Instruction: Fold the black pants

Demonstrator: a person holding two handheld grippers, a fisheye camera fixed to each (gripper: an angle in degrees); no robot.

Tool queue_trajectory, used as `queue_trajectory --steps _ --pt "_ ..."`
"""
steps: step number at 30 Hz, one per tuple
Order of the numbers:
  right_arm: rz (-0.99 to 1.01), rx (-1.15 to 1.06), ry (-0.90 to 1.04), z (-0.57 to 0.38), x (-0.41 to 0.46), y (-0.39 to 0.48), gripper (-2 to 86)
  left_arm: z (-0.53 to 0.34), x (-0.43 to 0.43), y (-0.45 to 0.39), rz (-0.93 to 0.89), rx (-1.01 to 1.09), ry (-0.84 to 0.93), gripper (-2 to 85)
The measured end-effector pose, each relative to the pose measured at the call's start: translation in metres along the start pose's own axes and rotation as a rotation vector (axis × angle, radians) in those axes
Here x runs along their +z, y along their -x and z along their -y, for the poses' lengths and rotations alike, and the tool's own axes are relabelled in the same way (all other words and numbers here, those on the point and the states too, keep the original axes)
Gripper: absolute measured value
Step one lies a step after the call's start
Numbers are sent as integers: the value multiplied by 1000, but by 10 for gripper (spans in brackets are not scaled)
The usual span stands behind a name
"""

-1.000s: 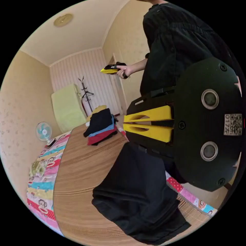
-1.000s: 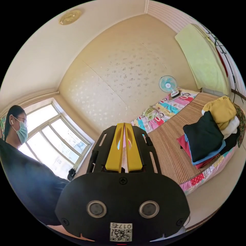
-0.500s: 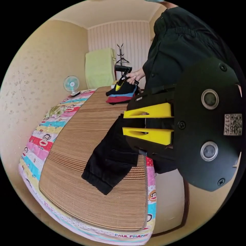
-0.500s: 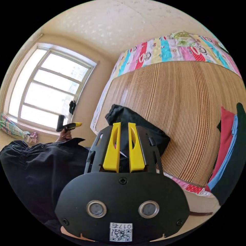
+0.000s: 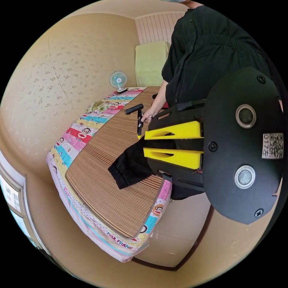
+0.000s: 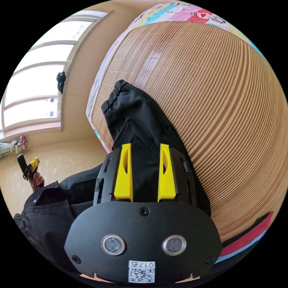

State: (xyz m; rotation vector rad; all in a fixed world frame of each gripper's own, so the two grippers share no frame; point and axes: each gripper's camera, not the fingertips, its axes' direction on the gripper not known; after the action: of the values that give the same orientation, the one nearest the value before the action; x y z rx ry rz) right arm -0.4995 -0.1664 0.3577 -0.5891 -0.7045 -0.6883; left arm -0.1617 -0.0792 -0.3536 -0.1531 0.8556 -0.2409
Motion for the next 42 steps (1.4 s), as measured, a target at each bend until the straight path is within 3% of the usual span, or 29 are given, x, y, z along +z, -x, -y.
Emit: queue_trajectory --steps 4,7,9,13,20,22,26,27,29,30,31,32,36,42 --pt "-69 65 -7 9 16 -22 124 14 7 -15 7 -18 -12 53" --pt "30 113 103 2 43 -47 54 33 17 -28 34 9 8 53" --pt "99 99 38 -14 34 -51 32 49 24 -33 31 20 24 56" --pt "333 -104 -104 -69 -12 -37 15 93 49 -38 -72 -14 78 95" --pt "387 -477 -186 -141 -84 48 9 177 141 -74 -229 -35 341 181" --pt "384 -573 -214 -150 -101 83 7 197 164 -94 -157 4 418 192" --pt "443 -676 -270 -157 -125 117 5 226 233 -125 234 153 700 187" --pt "454 -692 -287 -159 -134 122 4 226 242 -126 253 173 731 180" --pt "787 -799 -423 -170 -161 114 3 224 257 -121 328 214 790 111" --pt "1170 -833 -602 -177 -181 93 3 222 255 -118 342 225 774 81" --pt "1340 -800 -725 -179 -192 77 2 219 245 -110 280 237 717 47" --pt "1339 -781 -754 -179 -197 72 2 215 235 -94 178 204 678 38" --pt "998 -736 -839 -211 -229 47 2 205 198 -37 -228 117 568 33" --pt "965 -596 -1001 -277 -226 6 3 182 76 -40 -515 536 280 24"
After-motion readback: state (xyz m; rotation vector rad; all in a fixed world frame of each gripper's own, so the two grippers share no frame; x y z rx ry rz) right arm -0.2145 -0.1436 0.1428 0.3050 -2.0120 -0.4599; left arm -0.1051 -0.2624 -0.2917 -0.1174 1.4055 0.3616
